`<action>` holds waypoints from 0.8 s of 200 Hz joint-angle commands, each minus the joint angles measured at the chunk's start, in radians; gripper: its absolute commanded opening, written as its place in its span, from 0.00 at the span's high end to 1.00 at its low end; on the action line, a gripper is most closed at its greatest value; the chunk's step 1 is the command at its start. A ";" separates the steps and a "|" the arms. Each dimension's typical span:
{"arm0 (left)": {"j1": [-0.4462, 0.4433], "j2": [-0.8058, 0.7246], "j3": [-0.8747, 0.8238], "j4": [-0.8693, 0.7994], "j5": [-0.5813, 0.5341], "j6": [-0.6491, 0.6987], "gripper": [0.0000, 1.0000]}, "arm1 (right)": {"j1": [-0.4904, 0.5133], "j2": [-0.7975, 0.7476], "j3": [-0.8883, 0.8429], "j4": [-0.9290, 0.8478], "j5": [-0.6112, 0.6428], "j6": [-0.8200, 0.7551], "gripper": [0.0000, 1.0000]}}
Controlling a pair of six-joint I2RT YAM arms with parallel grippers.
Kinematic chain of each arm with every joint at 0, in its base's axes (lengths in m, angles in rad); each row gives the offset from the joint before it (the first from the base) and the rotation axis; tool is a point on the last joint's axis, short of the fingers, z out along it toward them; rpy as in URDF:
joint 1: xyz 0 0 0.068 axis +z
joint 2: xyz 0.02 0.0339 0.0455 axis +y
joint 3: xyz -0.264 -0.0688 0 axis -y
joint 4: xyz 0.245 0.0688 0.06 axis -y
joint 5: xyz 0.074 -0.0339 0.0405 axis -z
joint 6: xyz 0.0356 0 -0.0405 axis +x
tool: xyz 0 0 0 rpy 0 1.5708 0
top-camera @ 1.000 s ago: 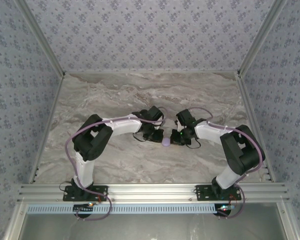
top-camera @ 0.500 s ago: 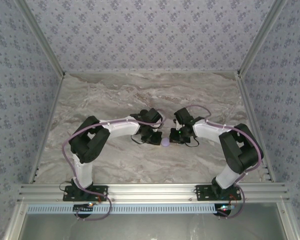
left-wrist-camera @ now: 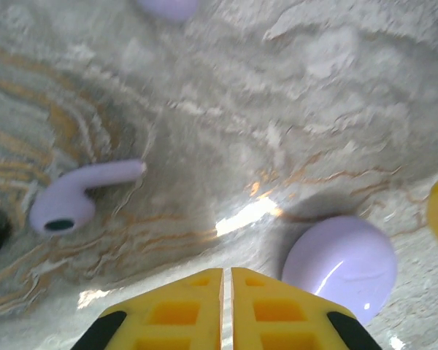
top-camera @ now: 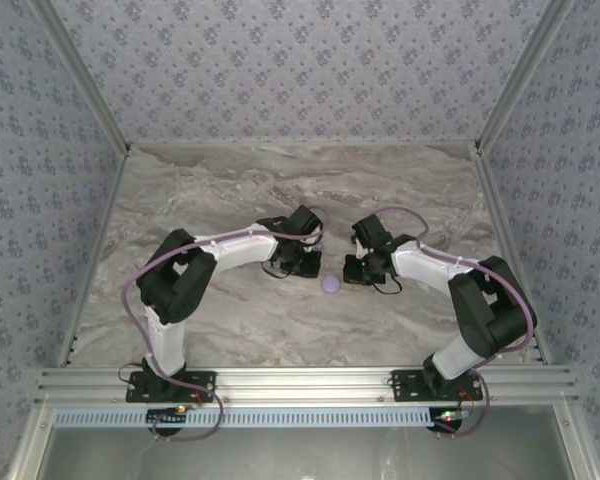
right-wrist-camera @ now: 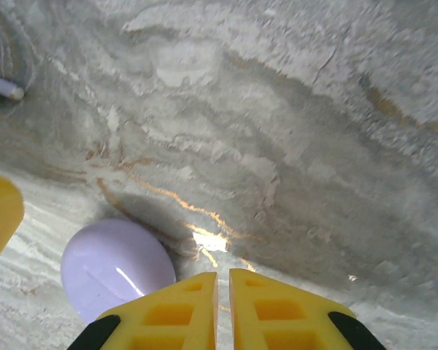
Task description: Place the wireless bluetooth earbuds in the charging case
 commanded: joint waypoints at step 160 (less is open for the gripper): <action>-0.043 0.008 -0.068 -0.019 0.052 -0.055 0.89 | 0.041 0.085 0.035 -0.005 -0.043 0.014 0.87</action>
